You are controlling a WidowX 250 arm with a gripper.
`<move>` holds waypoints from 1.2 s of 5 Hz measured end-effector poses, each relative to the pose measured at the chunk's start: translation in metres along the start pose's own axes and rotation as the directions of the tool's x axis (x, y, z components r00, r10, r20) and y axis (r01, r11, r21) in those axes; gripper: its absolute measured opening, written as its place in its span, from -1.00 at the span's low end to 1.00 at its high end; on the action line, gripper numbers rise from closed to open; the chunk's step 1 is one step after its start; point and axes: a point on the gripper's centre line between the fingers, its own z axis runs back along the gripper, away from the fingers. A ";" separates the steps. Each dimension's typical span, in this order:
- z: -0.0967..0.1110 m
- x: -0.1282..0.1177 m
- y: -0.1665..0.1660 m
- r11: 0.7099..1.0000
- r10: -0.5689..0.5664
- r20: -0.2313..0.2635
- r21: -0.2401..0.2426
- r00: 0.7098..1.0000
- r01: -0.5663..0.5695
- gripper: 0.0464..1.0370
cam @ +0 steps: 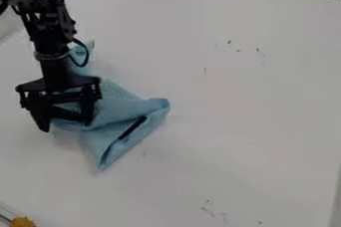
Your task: Unfold the cloth from bottom left to top right
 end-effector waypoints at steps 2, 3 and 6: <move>-0.006 0.004 0.000 1.000 0.005 -0.011 -0.023 1.000 -0.006 0.32; -0.005 0.006 0.002 1.000 -0.004 -0.018 -0.006 1.000 0.004 -0.21; 0.083 0.033 -0.043 0.958 -0.245 0.099 0.178 0.964 0.225 -0.97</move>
